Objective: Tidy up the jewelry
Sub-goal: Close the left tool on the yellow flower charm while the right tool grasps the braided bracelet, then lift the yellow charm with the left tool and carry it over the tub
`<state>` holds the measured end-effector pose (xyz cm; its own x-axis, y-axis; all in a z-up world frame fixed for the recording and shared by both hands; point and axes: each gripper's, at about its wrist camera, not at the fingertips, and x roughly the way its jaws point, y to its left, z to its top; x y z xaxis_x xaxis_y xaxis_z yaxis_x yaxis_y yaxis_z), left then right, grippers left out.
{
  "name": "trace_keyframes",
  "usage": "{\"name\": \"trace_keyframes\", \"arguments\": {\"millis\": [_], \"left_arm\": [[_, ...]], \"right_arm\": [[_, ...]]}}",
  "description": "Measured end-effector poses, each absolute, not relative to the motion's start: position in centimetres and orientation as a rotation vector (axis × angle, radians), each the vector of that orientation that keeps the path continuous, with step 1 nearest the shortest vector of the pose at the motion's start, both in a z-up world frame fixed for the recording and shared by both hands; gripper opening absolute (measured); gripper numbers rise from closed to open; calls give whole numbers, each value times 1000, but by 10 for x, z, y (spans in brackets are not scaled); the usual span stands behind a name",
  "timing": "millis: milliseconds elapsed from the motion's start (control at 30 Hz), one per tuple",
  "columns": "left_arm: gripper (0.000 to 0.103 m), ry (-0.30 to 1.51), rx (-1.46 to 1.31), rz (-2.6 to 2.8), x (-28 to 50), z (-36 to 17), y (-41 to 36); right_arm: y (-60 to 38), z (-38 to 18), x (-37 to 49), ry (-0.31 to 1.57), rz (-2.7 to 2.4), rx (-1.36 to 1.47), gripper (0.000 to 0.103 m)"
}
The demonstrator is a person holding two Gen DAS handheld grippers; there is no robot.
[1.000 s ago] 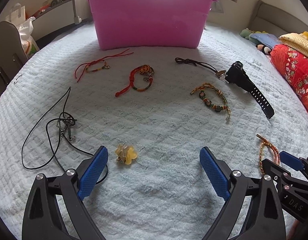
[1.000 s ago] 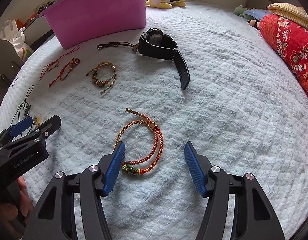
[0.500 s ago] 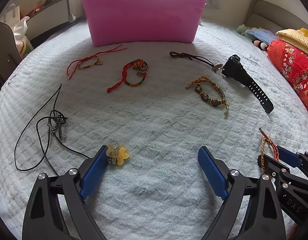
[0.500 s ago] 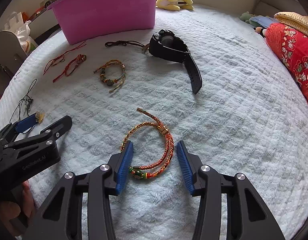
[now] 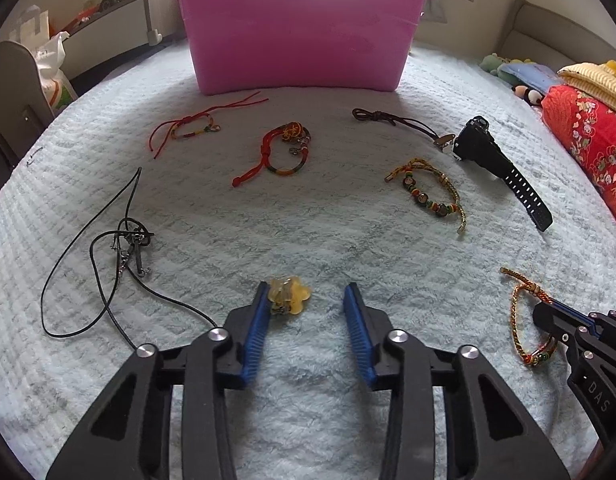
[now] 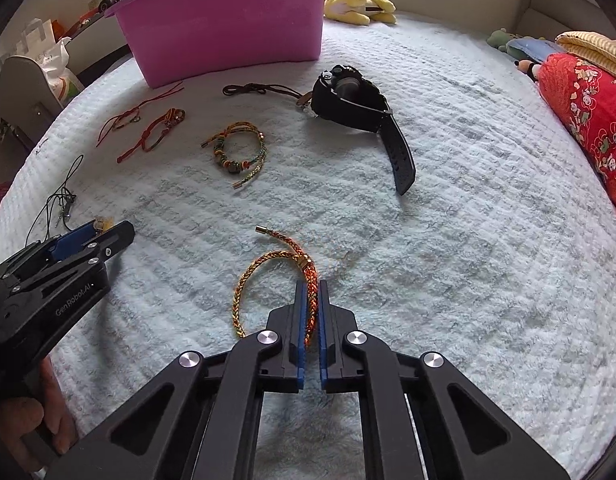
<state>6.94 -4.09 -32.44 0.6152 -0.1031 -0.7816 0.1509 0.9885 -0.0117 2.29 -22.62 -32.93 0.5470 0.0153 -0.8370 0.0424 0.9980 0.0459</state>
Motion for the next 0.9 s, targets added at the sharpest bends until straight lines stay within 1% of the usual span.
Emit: {"name": "trace_keyframes", "arguments": {"millis": [100,567,900], "left_arm": [[19,899,56,-159,69,-322,-39],[18,892,50,-150,58,-300,-32],[18,901,68,-147,39,-256,-33]], "right_arm": [[-225,-326,22,987,-15,62,4],[-223,-305,7,969,-2,64,3],[-228,-263,-11,970,10,98,3]]}}
